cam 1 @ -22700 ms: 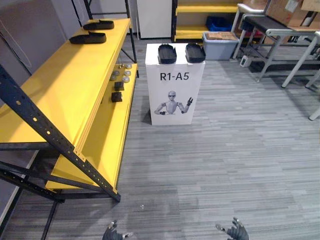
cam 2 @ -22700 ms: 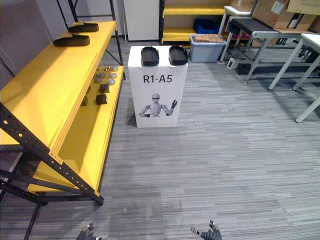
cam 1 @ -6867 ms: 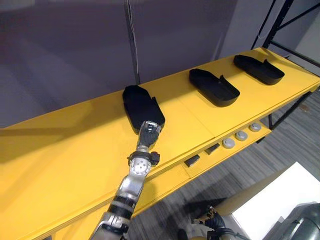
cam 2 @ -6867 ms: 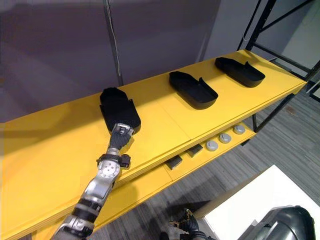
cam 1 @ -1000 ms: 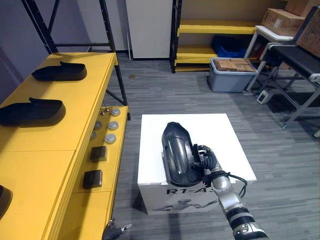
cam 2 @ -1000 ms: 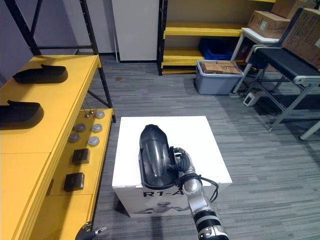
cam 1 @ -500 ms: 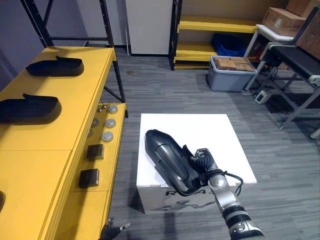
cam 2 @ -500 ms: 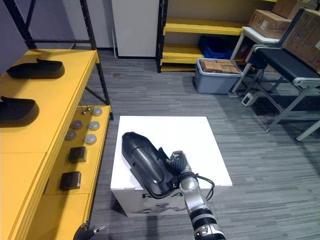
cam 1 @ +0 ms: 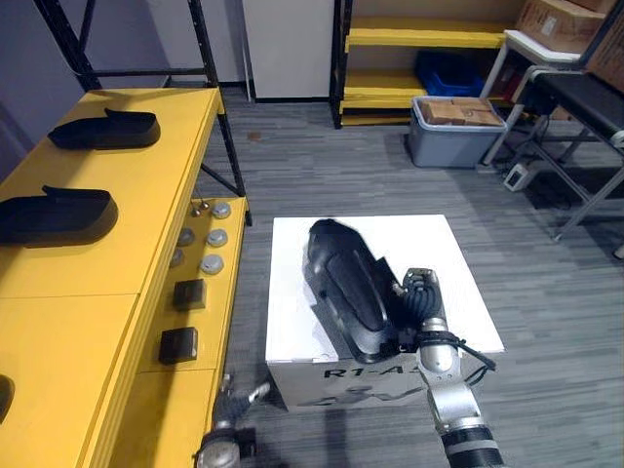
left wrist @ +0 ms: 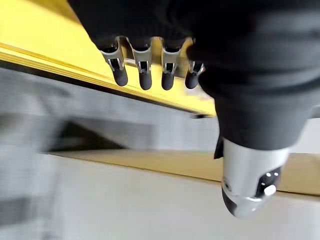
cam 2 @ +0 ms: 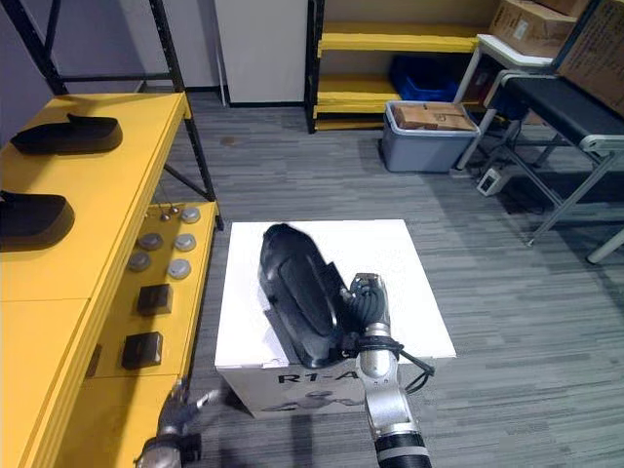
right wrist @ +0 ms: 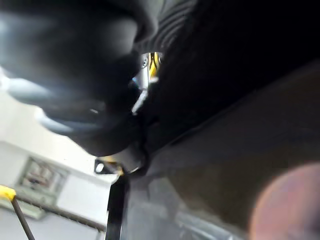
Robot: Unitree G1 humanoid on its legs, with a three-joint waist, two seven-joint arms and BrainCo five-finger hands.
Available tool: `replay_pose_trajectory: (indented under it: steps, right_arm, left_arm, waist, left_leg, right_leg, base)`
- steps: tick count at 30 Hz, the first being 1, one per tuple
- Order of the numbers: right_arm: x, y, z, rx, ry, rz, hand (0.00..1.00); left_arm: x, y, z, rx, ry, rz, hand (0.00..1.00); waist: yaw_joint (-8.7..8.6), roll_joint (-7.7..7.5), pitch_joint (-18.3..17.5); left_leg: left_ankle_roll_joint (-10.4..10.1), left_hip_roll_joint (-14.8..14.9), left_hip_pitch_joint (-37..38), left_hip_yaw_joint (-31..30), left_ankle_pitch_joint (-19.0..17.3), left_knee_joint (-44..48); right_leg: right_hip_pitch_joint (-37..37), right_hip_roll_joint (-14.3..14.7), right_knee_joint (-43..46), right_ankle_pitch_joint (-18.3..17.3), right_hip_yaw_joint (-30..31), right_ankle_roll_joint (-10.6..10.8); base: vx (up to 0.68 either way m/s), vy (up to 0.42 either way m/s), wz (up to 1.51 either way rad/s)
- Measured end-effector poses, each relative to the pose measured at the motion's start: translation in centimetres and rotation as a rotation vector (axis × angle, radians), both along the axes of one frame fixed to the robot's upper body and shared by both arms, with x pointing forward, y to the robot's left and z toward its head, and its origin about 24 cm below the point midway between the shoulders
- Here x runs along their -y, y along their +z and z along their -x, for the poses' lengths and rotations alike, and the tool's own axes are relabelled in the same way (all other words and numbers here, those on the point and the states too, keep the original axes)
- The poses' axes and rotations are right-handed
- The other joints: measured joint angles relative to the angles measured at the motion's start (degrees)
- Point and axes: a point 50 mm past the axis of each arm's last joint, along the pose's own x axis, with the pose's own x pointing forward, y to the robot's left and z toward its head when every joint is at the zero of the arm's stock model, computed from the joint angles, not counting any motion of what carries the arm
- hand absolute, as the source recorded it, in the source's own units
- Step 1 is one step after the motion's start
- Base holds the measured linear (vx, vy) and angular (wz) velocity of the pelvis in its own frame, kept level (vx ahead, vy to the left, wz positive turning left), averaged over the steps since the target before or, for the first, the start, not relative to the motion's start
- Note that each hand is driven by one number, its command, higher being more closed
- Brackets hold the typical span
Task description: Walk over and take plastic housings, then place them on the shelf
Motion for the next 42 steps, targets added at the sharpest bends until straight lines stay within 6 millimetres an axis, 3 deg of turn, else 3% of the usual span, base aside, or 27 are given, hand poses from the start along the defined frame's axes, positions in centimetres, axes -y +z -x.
replay_pose_trajectory:
  steps: [4,10,17,22,29,36,37,42]
  right_arm:
    - [0.2,1.4,0.1,0.074,-0.05,-0.025,1.0]
    - [-0.4,3.1,0.4,0.155,-0.054,-0.047,1.0]
    - [-2.5,3.8,0.3,0.199,0.022,-0.055,1.0]
    - [-4.0,5.1,-0.1,0.259,0.083,-0.058,1.0]
    - [-6.1,6.4,-0.2,0.324,0.177,-0.061,1.0]
    - [-7.7,6.7,0.2,0.339,0.269,-0.048,1.0]
    - [-7.9,6.7,0.3,0.337,0.279,-0.046,0.0]
    - [-7.6,6.4,0.3,0.324,0.291,-0.028,0.0]
  left_arm:
    - [0.5,5.1,-2.0,0.255,0.012,-0.005,0.0]
    - [2.9,9.6,-3.2,0.476,-0.049,0.059,0.0]
    - [6.2,11.1,-4.6,0.547,-0.174,0.168,0.0]
    - [7.3,11.8,-5.3,0.571,-0.22,0.176,0.0]
    - [8.6,10.4,-6.7,0.493,-0.263,0.22,0.0]
    - [9.8,10.4,-7.7,0.468,-0.309,0.203,0.0]
    - [9.8,10.1,-7.8,0.455,-0.308,0.198,0.0]
    - [9.3,10.2,-7.8,0.458,-0.306,0.132,0.0]
  waist:
    - [0.0,0.58,-0.3]
    - [0.03,1.57,-1.0]
    - [-0.07,2.07,-2.5]
    - [-0.13,2.15,-3.4]
    - [-0.17,2.09,-4.2]
    - [-0.17,2.08,-4.6]
    - [-0.19,2.07,-4.8]
    - [-0.16,2.05,-5.0]
  left_leg:
    - [0.3,0.0,-0.3,0.0,-0.3,0.7]
    - [0.5,-0.1,-0.1,0.0,-0.5,0.7]
    - [0.7,0.0,-0.1,0.1,-0.5,1.0]
    - [0.7,0.0,-0.2,0.6,-0.6,1.1]
    - [0.7,0.0,-0.8,1.5,-0.6,1.6]
    - [0.7,0.0,-0.8,1.6,-0.6,1.6]
    - [0.7,0.0,-0.8,1.6,-0.6,1.6]
    - [0.7,0.0,-1.0,1.6,-0.5,1.6]
  right_leg:
    - [0.0,0.0,0.0,0.0,0.0,0.0]
    - [0.3,-0.1,0.0,0.0,0.0,0.0]
    - [0.3,0.0,0.1,0.0,0.1,0.0]
    - [0.0,0.1,0.3,0.1,0.4,-0.1]
    - [-0.9,0.2,0.3,0.5,1.6,-0.2]
    - [-0.9,0.2,0.2,0.8,1.8,-0.1]
    - [-1.0,0.2,0.2,0.8,1.8,-0.1]
    - [-1.0,0.2,-0.1,1.2,1.8,0.0]
  base:
    - [0.02,0.007,0.0]
    - [0.0,0.0,0.0]
    - [0.0,0.002,-0.01]
    - [-0.01,0.015,-0.05]
    - [0.0,0.017,-0.07]
    - [0.0,0.0,0.0]
    - [0.0,0.0,0.0]
    - [0.0,0.0,0.0]
